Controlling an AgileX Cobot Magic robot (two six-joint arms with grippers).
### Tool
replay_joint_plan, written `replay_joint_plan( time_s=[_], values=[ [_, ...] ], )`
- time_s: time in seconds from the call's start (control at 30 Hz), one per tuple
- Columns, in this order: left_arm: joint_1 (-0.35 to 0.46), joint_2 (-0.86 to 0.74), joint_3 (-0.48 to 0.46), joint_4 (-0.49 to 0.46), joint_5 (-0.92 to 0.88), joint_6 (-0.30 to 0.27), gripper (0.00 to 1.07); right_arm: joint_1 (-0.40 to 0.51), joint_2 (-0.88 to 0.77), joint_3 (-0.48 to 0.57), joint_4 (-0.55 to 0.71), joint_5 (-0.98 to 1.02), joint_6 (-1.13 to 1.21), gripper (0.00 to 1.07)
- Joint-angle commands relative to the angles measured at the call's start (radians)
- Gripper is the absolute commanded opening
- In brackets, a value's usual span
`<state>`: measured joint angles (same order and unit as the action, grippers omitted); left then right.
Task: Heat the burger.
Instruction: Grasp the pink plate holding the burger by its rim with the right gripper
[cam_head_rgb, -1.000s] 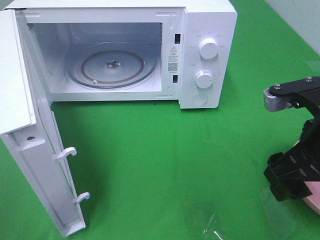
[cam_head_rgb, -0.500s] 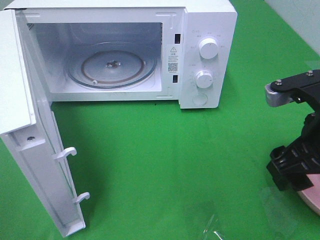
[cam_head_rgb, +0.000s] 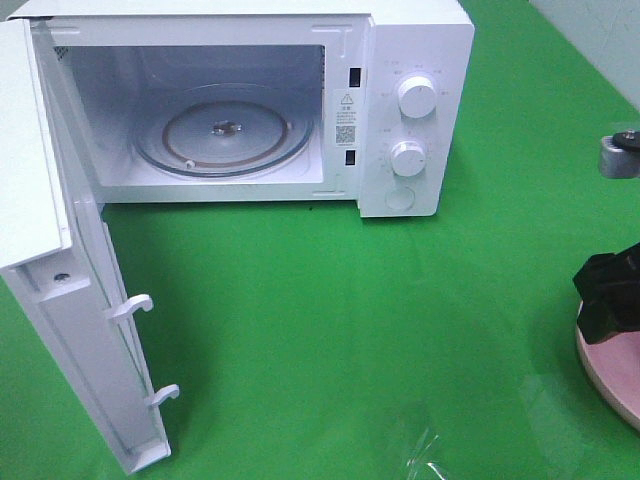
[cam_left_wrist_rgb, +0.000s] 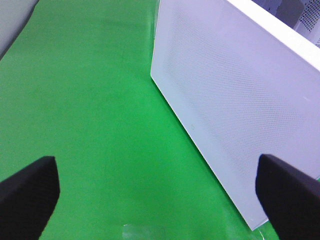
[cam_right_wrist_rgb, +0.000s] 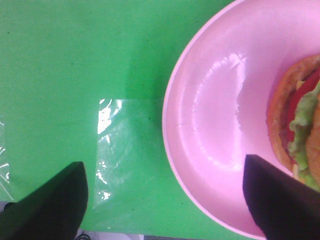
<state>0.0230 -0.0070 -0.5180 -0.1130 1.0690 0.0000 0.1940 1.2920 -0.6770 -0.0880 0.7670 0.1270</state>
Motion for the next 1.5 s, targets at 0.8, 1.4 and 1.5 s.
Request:
replay_joint_plan(
  time_s=[0.8,1.4,1.5],
  values=[
    [0.002,-0.014,0.001,-0.002,-0.001,0.006,1.00,-0.011,0.334,-0.011,-0.060,-0.232,0.046,0.81],
    [0.002,-0.014,0.001,-0.002,-0.001,0.006,1.00,-0.011,0.442,-0.011,-0.093,-0.306,0.073,0.77],
    [0.002,-0.014,0.001,-0.002,-0.001,0.006,1.00,-0.011,0.442,-0.011,-0.113,-0.304,0.096,0.70]
  ],
)
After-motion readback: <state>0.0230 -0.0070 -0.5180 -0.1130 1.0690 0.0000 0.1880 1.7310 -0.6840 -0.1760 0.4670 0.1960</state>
